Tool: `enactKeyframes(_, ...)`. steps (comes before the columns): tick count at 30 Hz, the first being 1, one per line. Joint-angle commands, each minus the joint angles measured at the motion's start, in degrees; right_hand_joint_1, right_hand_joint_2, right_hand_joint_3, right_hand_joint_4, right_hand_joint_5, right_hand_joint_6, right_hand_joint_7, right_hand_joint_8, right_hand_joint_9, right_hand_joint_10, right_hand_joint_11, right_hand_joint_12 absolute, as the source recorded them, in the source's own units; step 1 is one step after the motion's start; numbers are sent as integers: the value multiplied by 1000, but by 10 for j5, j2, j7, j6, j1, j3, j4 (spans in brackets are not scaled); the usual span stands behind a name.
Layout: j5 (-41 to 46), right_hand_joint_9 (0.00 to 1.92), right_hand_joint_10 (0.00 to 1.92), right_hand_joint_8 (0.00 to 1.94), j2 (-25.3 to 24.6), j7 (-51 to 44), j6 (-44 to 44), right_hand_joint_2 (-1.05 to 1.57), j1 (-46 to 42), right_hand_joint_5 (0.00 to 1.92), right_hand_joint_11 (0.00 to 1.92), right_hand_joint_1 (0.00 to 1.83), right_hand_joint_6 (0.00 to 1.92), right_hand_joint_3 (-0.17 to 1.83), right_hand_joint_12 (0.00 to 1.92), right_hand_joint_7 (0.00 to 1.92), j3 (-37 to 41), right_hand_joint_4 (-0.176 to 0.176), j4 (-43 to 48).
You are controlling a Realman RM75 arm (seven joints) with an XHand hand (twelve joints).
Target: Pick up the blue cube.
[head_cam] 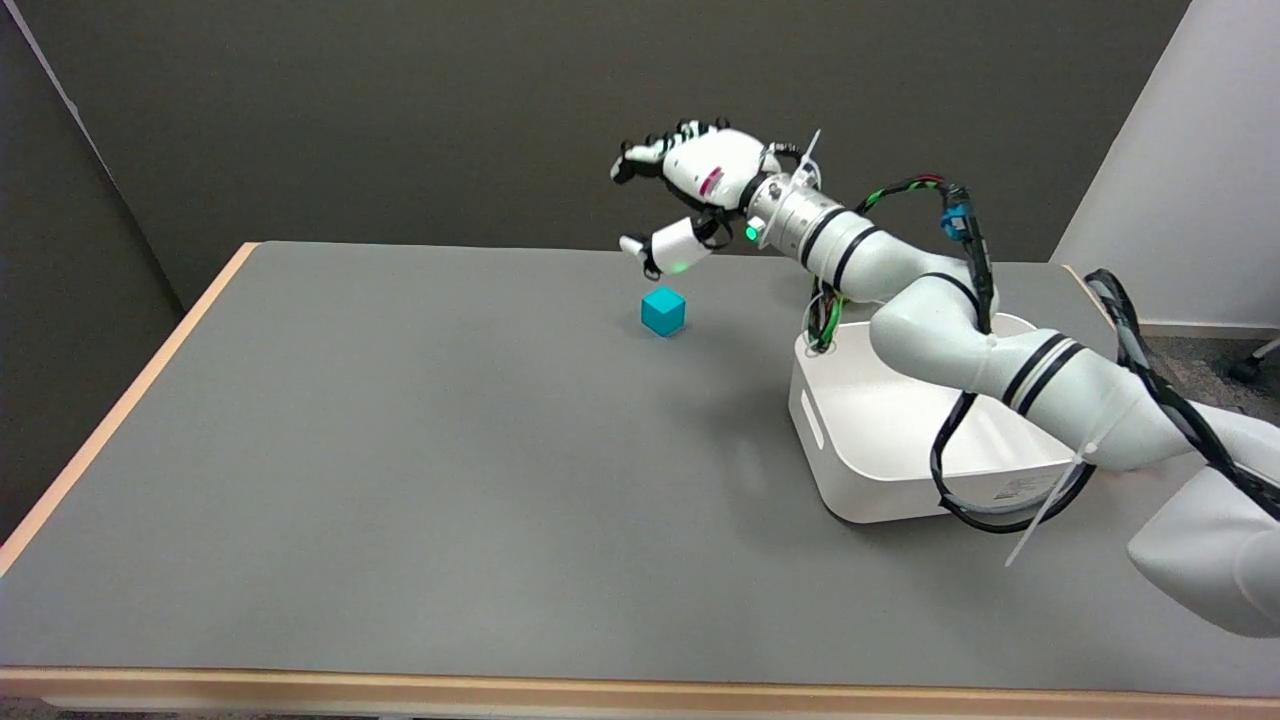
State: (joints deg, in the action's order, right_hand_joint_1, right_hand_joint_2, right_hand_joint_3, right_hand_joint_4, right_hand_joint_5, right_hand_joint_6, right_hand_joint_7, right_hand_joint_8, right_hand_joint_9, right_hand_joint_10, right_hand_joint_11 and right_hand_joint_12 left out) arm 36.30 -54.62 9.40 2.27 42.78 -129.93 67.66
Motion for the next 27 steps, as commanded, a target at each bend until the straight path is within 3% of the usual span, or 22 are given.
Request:
enactKeyframes(1, 5, 349, 840, 389, -31, -16, -74, 643, 30, 280, 166, 423, 528, 885, 1280, 392, -55, 94, -94)
enactKeyframes(20, 9, 367, 864, 403, -96, -21, 5, 647, 60, 280, 174, 482, 527, 894, 1286, 404, -55, 91, -242)
enactKeyframes(27, 5, 378, 839, 447, -114, -21, 31, 679, 64, 236, 179, 669, 518, 995, 1271, 374, -56, 83, -278)
